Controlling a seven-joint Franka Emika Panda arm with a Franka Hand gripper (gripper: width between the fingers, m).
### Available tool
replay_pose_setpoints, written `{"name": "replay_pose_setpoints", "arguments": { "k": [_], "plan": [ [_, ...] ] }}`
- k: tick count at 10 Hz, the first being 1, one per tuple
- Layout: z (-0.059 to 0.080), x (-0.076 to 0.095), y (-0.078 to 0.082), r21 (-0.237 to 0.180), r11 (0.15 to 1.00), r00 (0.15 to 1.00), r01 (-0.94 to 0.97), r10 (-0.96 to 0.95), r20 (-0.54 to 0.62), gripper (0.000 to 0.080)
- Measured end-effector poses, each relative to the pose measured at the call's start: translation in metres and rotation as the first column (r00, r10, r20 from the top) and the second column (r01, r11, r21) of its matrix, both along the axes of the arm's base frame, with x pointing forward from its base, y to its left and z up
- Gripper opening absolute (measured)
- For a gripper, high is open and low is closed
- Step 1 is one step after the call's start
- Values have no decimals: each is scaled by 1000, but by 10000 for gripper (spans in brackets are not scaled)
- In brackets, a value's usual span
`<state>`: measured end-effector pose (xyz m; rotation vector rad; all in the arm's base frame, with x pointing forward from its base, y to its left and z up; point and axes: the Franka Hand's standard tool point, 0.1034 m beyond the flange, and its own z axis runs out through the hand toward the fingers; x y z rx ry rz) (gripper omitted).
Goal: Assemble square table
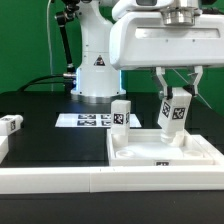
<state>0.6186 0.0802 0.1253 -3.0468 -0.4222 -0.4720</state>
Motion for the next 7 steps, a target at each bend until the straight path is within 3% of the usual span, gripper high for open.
{"name": "replay_pose_setpoints", "arguments": {
  "k": [4, 7],
  "plan": [
    [-6, 1, 23, 31, 999, 1000, 30, -30, -9, 290],
    [-7, 2, 20, 28, 999, 999, 35, -35, 33, 290]
  ]
}}
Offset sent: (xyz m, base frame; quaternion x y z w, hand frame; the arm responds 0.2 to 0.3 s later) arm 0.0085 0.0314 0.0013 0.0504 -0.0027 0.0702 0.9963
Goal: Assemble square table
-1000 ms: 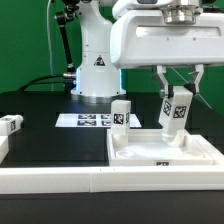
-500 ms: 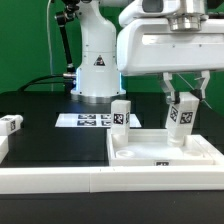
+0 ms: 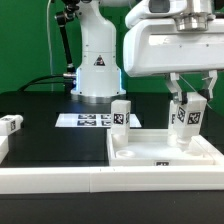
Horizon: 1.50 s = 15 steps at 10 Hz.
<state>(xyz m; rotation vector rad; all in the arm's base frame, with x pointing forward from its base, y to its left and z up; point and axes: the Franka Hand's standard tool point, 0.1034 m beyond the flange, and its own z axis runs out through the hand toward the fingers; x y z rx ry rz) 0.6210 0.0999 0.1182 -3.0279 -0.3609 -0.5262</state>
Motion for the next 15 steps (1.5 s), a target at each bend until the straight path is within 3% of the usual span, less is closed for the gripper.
{"name": "replay_pose_setpoints", "arguments": {
  "k": [2, 8, 12, 15],
  "plan": [
    [2, 4, -3, -6, 1000, 990, 13, -12, 142, 290],
    [-1, -2, 9, -5, 1000, 989, -4, 4, 150, 290],
    [-11, -18, 22, -10, 1000, 991, -28, 29, 131, 290],
    [-11, -20, 26, -13, 999, 988, -35, 37, 152, 290]
  ]
}}
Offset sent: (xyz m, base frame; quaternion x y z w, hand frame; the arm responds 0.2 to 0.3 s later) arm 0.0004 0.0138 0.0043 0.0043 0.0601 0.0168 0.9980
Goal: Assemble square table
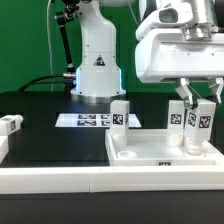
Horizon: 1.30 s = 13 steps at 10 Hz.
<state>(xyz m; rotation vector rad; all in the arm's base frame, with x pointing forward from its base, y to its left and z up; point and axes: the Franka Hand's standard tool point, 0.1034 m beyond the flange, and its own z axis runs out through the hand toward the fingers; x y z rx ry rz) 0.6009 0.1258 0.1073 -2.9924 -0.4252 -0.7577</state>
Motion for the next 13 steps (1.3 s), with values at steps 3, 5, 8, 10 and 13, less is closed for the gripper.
{"name": "replay_pose_setpoints", "arguments": {
  "k": [3, 5, 8, 10, 13],
  "plan": [
    [-4, 4, -3, -3, 1000, 1000, 4, -4, -2, 290],
    [-7, 4, -5, -3, 1000, 1000, 7, -7, -4, 290],
    [-12, 7, -3, -4, 1000, 1000, 7, -6, 8, 290],
    [-12, 9, -4, -6, 1000, 999, 8, -8, 31, 290],
    [-13, 9, -5, -6, 1000, 999, 8, -8, 32, 360]
  ]
}}
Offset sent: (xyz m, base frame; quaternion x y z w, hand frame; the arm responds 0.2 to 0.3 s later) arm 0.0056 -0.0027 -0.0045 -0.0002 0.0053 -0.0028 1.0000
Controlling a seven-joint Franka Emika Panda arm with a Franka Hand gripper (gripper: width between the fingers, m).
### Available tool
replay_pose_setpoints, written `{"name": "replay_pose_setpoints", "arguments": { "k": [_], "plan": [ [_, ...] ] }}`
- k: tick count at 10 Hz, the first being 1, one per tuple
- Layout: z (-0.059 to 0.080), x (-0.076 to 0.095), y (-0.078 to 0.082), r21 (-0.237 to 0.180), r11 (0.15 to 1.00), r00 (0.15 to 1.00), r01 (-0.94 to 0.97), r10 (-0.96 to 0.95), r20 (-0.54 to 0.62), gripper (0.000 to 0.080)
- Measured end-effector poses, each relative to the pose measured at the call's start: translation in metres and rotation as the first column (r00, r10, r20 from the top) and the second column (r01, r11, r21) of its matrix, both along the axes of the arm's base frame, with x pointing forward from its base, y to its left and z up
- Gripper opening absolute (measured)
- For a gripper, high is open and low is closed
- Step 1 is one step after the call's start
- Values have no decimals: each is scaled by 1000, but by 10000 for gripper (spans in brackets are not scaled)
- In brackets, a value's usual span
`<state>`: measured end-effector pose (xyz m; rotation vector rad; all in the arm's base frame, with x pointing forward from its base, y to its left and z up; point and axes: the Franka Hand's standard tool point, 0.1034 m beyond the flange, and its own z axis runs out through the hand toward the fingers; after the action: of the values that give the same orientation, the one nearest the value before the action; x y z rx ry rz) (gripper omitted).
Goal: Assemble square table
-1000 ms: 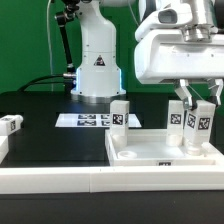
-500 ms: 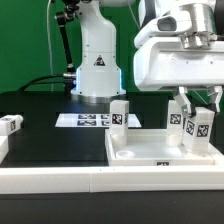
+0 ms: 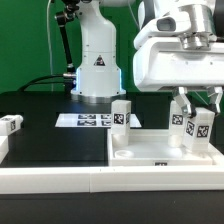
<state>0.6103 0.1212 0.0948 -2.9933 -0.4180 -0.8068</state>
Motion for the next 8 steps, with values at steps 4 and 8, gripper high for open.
{"name": "replay_pose_setpoints", "arguments": {
  "k": [4, 8],
  "plan": [
    [0, 0, 0, 0, 1000, 1000, 0, 0, 0, 641],
    [3, 1, -1, 1, 1000, 1000, 2, -2, -3, 649]
  ]
}}
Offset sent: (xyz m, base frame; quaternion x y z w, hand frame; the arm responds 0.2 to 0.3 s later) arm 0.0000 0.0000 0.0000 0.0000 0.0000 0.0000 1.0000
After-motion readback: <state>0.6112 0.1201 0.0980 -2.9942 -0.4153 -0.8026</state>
